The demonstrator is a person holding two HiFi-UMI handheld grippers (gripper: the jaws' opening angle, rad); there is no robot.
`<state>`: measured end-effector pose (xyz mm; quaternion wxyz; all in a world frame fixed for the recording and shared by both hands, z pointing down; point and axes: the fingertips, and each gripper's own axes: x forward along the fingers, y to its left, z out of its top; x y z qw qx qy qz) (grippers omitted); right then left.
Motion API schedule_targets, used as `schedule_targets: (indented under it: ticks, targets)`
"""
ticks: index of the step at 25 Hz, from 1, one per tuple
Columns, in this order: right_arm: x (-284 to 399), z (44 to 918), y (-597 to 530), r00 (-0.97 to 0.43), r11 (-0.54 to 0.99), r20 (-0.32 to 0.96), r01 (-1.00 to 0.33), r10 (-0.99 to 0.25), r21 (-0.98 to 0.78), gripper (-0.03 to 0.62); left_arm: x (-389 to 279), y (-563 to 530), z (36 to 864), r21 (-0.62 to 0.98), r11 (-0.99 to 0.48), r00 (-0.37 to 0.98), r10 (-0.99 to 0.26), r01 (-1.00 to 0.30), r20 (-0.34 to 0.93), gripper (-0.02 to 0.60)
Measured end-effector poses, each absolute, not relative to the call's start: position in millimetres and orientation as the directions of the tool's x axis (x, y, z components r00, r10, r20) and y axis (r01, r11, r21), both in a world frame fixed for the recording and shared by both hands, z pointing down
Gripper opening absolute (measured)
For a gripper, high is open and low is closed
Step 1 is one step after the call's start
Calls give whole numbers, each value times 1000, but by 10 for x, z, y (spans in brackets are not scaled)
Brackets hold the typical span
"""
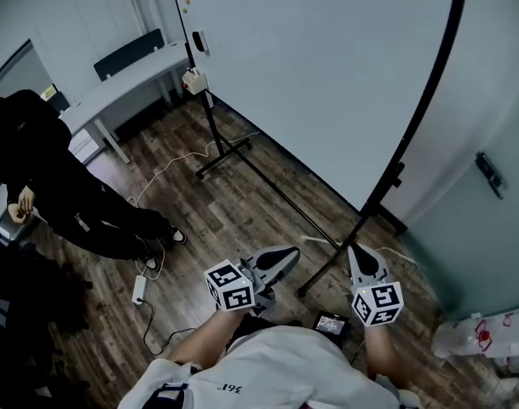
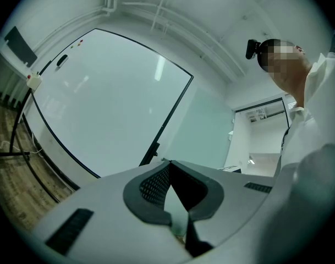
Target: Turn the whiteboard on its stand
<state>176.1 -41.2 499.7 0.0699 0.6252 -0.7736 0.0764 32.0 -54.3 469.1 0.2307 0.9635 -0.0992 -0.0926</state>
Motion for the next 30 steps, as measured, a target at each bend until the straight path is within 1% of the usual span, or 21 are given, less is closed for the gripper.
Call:
schedule_targets:
  ticks: [4,12,19,30]
  targets:
    - [1707,5006,-425,-175,172,210,-985,-962,-34,43,213,-576,4713,472,-872,968,-214,-130,-128,8]
    - [1350,5056,-512,-150,145,236,-989,-960,-40,43,-173,-753,4706,483,-868,977,-185,-112,-107,6]
    - [1152,5009,-637,-125,119,227,-992,-966,-37,43,-390,-934,4660,474,-875,979,-171,-100,-109,8]
    - [833,5030,-795,-144,139,242,-990,-959,-36,41,-640,-1124,4660,474,-874,974,-189,-111,-121,8]
